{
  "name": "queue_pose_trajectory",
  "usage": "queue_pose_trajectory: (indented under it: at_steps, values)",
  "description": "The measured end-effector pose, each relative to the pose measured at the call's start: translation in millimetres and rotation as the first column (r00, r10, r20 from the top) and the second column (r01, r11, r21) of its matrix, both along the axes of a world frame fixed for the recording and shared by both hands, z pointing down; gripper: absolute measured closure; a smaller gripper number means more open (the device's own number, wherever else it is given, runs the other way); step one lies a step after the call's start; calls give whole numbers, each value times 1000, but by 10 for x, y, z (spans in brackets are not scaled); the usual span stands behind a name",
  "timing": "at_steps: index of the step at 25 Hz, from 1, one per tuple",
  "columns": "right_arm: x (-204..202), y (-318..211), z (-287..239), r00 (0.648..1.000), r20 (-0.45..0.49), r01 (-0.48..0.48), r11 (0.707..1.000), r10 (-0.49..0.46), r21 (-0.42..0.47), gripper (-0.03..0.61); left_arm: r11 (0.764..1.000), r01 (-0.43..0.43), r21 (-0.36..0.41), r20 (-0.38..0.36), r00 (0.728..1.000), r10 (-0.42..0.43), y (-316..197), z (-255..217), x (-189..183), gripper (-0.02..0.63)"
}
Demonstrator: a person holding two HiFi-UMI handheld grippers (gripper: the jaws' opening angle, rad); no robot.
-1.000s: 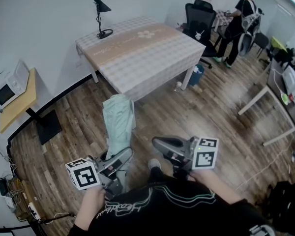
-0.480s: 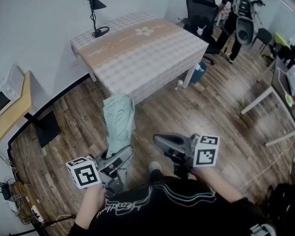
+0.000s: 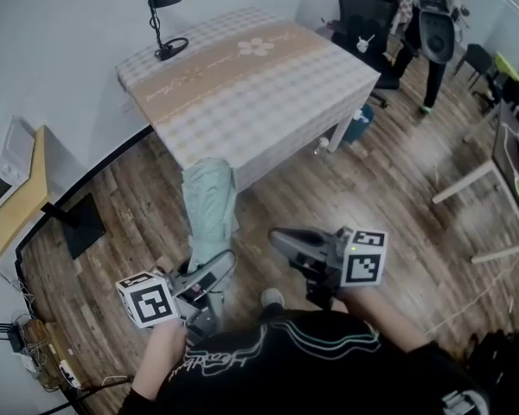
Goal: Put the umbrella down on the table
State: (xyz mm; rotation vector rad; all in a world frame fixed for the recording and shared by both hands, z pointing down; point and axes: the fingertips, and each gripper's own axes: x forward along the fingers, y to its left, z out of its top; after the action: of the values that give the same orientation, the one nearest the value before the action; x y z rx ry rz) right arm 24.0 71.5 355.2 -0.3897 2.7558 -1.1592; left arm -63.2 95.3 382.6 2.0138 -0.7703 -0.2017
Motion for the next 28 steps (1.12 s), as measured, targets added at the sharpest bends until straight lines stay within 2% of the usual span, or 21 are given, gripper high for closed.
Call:
queue_pose_trajectory:
  at_steps: [13, 21, 28]
  values:
    - [176, -927, 29, 999, 31, 44, 999, -44, -5, 566, 999, 43, -4, 22, 999, -43, -920, -19, 199, 359]
    - [233, -1117, -39, 998, 49, 49, 999, -50, 21, 566, 998, 54, 20, 29, 998, -55, -1153, -103, 228, 359]
    - [315, -1212, -68, 999, 46, 18, 1000, -19, 24, 566, 999, 35, 36, 55, 998, -37, -1255, -138, 245, 359]
